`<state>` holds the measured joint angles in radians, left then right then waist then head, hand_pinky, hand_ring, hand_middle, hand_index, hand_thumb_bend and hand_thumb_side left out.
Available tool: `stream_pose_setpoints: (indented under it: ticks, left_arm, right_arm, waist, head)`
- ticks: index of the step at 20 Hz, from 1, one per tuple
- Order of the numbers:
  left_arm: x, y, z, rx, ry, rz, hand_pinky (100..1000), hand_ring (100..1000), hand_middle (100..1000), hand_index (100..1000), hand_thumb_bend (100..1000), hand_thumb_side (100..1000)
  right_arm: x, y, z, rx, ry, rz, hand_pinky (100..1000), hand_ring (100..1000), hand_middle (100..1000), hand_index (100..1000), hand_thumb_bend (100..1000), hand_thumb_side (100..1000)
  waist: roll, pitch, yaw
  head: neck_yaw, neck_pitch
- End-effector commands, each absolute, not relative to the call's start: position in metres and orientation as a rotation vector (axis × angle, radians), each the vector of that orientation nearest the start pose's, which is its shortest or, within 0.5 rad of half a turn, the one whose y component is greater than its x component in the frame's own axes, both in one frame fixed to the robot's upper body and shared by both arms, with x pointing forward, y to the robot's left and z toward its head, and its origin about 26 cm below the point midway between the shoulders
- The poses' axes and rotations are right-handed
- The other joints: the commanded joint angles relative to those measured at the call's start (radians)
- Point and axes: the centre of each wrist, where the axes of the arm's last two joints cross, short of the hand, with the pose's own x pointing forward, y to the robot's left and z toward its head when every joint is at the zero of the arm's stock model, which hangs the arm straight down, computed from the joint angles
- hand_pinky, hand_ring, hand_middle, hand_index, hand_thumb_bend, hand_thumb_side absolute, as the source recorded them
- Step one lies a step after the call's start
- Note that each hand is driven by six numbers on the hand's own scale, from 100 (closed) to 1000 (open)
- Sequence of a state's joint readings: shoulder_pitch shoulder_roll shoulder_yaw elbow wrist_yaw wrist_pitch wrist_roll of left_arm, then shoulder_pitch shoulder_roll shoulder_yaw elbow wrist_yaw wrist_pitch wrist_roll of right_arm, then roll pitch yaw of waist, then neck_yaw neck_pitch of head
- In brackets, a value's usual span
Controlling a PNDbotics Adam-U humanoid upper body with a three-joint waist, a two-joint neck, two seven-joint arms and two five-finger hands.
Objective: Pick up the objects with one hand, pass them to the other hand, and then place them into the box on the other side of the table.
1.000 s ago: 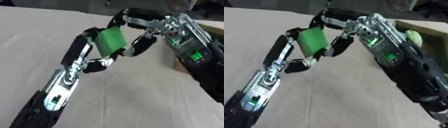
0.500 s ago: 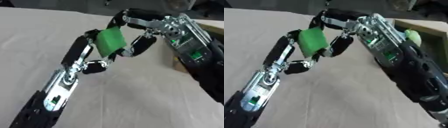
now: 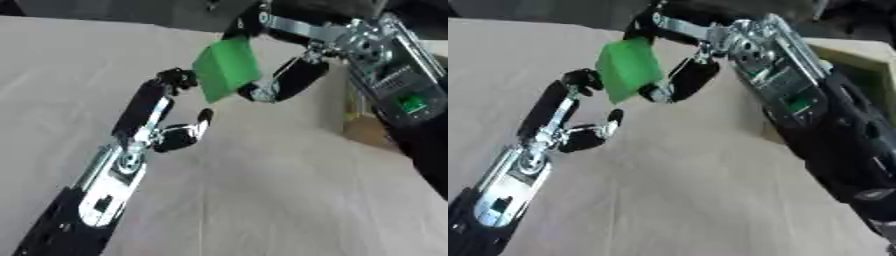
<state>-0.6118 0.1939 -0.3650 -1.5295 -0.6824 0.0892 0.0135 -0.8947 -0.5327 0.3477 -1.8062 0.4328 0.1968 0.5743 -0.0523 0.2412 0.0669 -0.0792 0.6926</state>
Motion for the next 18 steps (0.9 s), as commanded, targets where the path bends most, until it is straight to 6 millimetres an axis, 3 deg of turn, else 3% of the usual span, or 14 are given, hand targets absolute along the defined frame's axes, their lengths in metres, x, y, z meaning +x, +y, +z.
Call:
stream_pose_setpoints:
  ticks: [1, 8, 16, 18]
  left_arm:
    - [0.373, 0.141, 0.163, 0.646, -2.021, -1.008, 688, 702, 653, 818, 338, 100]
    - [0.370, 0.163, 0.170, 0.702, -2.003, -0.958, 688, 700, 651, 815, 350, 100]
    - [0.361, 0.209, 0.194, 0.844, -2.003, -0.789, 690, 695, 647, 806, 330, 100]
    - [0.356, 0.221, 0.200, 0.876, -2.004, -0.736, 690, 692, 646, 806, 323, 148]
  right_arm:
    - [0.329, -0.192, 0.339, -0.588, -1.952, 1.454, 859, 786, 477, 611, 100, 100]
    - [0.331, -0.252, 0.340, -0.716, -1.893, 1.137, 867, 796, 481, 619, 100, 103]
    - [0.341, -0.330, 0.315, -0.967, -1.698, 0.862, 865, 800, 501, 642, 100, 104]
    - [0.343, -0.346, 0.307, -1.018, -1.648, 0.817, 862, 801, 508, 648, 100, 100]
  waist:
    - [0.008, -0.025, -0.004]
    - [0.021, -0.023, -0.005]
    - [0.033, -0.020, 0.001]
    - [0.035, -0.019, 0.001]
  head:
    - [-0.009, 0.001]
    - [-0.026, -0.006]
    - [-0.096, -0.003]
    - [-0.112, -0.006]
